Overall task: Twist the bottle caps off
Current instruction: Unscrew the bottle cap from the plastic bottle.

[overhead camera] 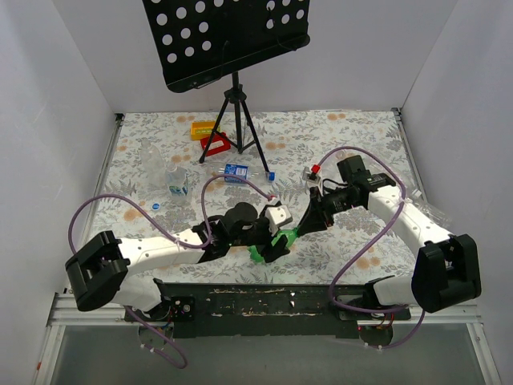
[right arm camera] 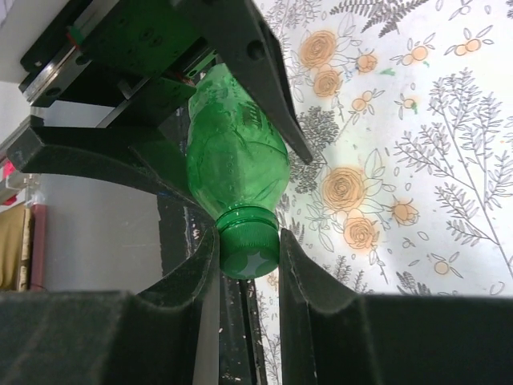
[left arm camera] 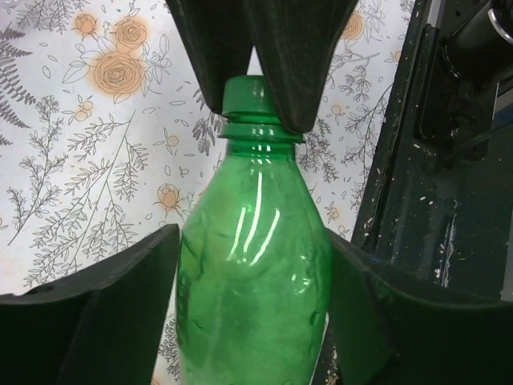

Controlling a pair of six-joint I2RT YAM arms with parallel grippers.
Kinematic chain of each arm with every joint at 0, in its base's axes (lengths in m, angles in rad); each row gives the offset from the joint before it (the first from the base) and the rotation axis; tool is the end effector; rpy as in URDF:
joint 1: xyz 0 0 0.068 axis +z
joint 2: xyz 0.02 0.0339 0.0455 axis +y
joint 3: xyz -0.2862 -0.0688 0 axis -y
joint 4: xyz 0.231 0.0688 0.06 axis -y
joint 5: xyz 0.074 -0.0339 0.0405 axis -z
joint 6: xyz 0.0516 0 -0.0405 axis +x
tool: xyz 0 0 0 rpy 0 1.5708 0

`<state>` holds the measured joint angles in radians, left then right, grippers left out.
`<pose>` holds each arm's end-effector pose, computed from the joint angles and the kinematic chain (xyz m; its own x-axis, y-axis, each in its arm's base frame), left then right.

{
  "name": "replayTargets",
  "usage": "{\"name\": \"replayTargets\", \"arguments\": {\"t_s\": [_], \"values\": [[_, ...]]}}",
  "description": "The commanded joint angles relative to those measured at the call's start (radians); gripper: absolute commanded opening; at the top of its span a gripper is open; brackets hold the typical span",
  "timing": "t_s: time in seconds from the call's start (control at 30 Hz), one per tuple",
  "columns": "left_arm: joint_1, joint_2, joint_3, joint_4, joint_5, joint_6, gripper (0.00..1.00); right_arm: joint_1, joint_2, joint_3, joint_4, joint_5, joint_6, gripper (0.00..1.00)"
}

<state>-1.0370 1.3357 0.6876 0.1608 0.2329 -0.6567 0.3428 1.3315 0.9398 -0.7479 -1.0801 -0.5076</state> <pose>0.1340 -0.2501 0.2421 -0.7634 0.1242 -0.6338 0.6002 0.4991 -0.6250 0.2010 0.1201 0.2695 -0.5020 -0.4224 -0.7547 -0.8577 0.1311 0.4971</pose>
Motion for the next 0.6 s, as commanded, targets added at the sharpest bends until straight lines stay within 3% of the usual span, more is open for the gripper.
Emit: {"name": "replayTargets", "arguments": {"t_s": [0.0,0.1,0.2,0.4,0.5,0.57], "values": [[0.0,0.008,0.049,-0.047,0.0,0.02,0.61,0.007,-0.029,0.001,0.03,0.017,0.017,0.01],[0.002,0.014,0.052,-0.064,0.035,0.023,0.45,0.01,-0.043,0.004,0.025,0.006,-0.009,0.01],[0.017,-0.003,0.035,-0.047,0.103,0.019,0.27,0.018,-0.066,0.01,-0.016,-0.023,-0.136,0.01],[0.164,-0.044,-0.017,0.031,0.446,-0.067,0.18,0.025,-0.164,0.024,-0.151,-0.075,-0.711,0.01],[0.225,-0.046,-0.026,0.036,0.566,-0.077,0.17,0.028,-0.248,-0.038,0.051,0.0,-0.72,0.01],[0.232,-0.046,-0.02,0.013,0.58,-0.054,0.16,0.028,-0.233,-0.038,0.091,0.032,-0.706,0.01]]}}
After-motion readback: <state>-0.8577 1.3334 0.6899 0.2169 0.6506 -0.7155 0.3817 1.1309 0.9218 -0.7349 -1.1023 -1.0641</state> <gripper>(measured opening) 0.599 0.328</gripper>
